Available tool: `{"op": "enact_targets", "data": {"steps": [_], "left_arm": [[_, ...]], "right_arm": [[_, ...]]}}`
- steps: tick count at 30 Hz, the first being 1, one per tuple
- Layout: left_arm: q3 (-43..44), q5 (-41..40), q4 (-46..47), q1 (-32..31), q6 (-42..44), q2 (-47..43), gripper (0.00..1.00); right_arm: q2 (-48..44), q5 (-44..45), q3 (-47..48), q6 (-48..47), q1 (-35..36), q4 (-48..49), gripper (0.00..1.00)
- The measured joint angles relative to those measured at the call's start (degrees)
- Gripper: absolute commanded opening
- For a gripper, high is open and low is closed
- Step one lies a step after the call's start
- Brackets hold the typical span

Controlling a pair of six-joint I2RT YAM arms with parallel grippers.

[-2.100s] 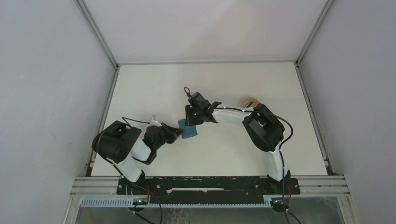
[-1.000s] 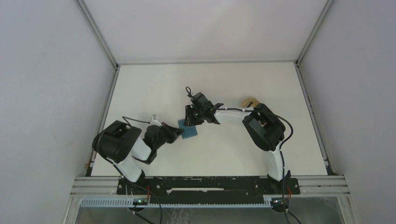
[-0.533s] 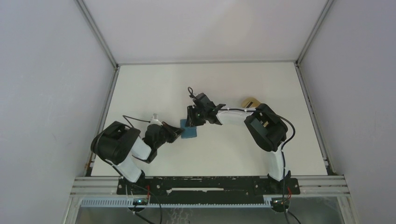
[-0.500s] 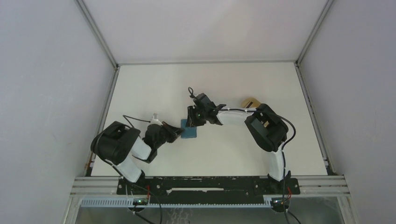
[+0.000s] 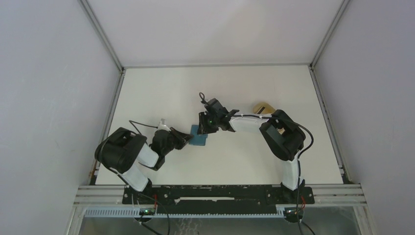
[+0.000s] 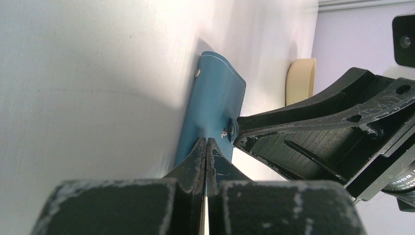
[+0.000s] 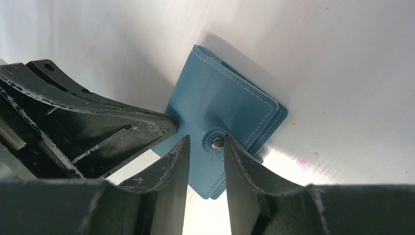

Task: Take the credit cards out of the card holder

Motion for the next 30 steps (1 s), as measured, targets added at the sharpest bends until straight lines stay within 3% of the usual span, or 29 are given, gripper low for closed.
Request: {"op": "enact_targets", "data": {"steps": [30], "left_arm": [[0.0,-0.04,-0.02,0.0,0.0,-0.02,0.0]], "right_arm": [[-0.07,0.02,0.0,0.04,1.44,0.07,0.41]]}}
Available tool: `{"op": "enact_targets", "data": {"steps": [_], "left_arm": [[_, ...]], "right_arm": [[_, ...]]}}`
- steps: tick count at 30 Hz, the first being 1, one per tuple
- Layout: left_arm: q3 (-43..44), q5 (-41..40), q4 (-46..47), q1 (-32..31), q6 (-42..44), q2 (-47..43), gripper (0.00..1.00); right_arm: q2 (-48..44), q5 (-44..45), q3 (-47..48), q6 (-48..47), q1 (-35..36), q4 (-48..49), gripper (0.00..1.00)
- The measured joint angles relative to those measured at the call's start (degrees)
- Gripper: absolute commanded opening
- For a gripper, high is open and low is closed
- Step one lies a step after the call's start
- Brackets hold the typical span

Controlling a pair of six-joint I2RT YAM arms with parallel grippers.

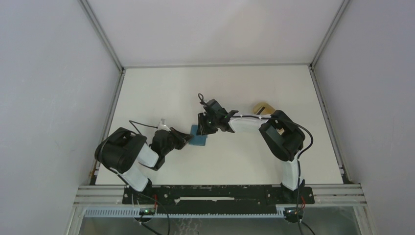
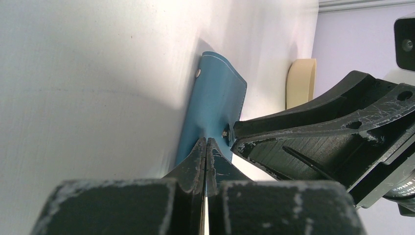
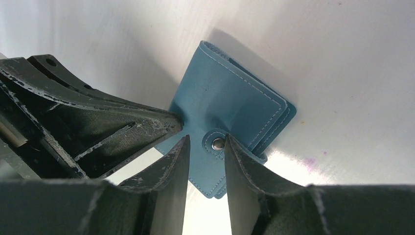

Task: Take the credit cards out of the card holder

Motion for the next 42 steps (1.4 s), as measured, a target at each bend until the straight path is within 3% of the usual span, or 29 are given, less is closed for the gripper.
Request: {"op": "enact_targets", "data": {"steps": [26,42], "left_arm": [[0.0,-0.81,-0.07,0.0,-0.04,-0.07,0.0],[0.0,-2.1,-4.5,0.0,-0.07,-3.41,0.0]], "right_arm": [[3.08,10.23,6.95,2.99,3.26,-7.58,0.35],[8.98,31.95,17.77,10.38,11.17,-19.89,0.33]]}}
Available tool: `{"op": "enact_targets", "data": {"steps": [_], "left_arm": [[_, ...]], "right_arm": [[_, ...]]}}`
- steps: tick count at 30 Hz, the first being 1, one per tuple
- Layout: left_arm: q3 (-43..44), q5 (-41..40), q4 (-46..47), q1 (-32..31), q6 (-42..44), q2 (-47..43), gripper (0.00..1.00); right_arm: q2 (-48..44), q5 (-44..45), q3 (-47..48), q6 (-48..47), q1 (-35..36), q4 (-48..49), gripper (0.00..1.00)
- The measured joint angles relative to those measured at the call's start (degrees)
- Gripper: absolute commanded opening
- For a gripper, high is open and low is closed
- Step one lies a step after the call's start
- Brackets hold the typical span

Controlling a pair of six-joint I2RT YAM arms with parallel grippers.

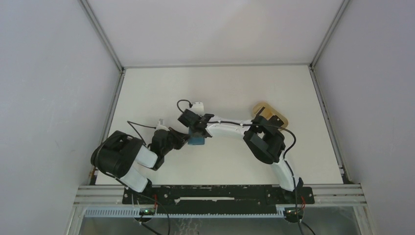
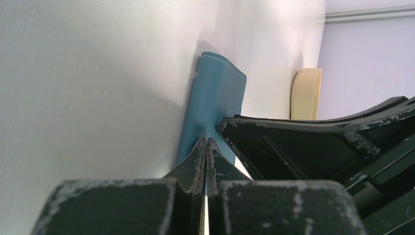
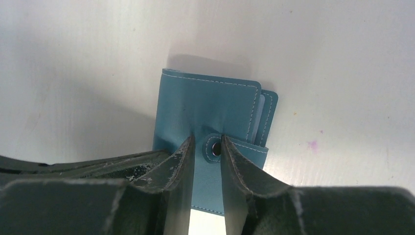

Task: Take the credit cards out of the card holder

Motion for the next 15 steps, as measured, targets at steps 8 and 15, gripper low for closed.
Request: {"op": "enact_targets", "data": {"steps": [8,15], "left_arm": [[0.0,-0.33,-0.92,0.0,-0.02,-0.61,0.0],[-0.17,-0.39,-0.5,0.0,-0.04,-0.48,0.0]], "right_arm": [[6.88,10.71,11.21,1.18,3.78,-11.32,0.34],[13.07,16.24,21.77,1.31,5.77,-21.46,0.34]]}}
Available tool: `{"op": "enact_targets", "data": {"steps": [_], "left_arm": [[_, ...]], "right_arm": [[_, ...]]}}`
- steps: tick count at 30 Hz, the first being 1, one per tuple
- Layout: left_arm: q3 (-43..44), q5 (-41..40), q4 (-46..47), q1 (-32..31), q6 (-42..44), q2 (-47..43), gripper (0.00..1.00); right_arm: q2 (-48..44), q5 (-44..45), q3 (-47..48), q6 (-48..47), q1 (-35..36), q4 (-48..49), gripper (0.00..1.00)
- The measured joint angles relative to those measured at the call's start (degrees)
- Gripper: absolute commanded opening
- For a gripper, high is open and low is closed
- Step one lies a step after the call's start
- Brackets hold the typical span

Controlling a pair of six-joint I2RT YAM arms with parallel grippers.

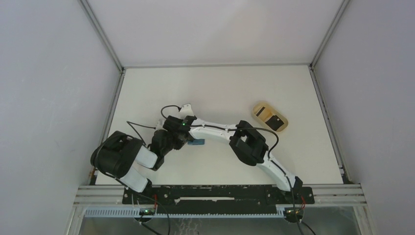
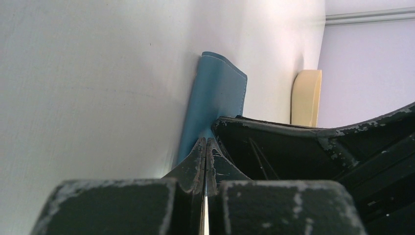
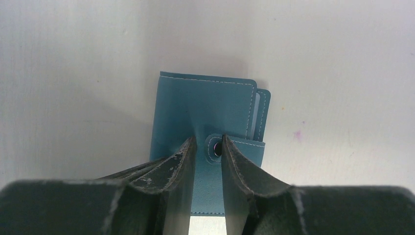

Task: Take the credit cards out of the card holder

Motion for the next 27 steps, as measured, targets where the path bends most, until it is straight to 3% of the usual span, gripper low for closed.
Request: {"op": "enact_targets", "data": {"steps": [4,27], "left_arm": [[-0.5,0.0,1.18,0.0,-0.04,0.26,0.0],[-2.75,0.74,16.87,0.17,-2.36,9.7,0.0]], "right_arm": [[1.03,1.62,1.53,0.35,0.59,-1.68,0.33],[-8.92,0.7,-17.55,1.9,0.55,17.92,0.33]]}}
